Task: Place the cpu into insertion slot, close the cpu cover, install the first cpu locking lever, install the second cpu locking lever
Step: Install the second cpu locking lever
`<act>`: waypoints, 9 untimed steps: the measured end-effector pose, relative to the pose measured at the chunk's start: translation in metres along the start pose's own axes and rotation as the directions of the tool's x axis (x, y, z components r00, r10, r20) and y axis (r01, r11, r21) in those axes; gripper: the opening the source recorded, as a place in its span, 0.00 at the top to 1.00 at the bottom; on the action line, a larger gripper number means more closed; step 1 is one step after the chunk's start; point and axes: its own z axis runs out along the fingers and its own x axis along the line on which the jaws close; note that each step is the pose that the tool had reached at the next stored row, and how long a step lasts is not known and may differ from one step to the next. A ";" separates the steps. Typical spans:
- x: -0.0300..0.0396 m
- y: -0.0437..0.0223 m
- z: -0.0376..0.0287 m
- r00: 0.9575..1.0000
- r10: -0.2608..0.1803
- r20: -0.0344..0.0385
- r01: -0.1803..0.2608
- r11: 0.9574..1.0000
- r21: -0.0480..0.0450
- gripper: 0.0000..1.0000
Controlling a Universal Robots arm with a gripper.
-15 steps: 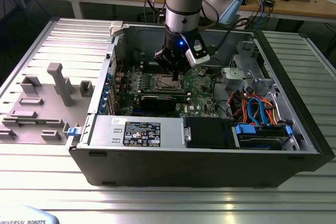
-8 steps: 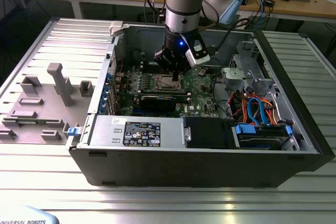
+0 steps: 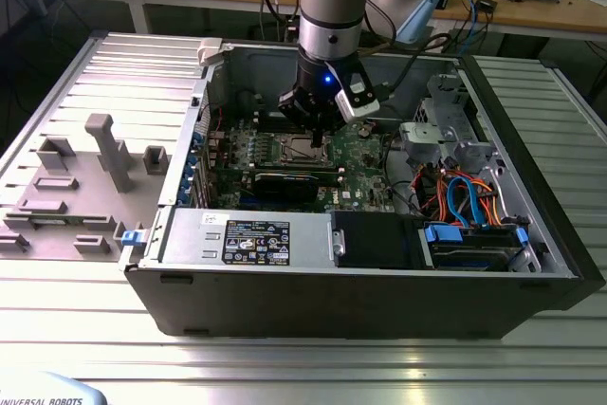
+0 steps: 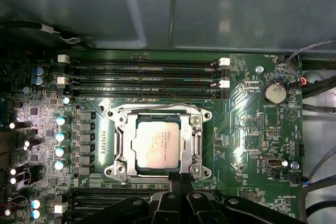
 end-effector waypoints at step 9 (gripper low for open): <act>0.0001 -0.0042 -0.0001 1.000 0.000 0.000 0.000 1.000 0.000 0.89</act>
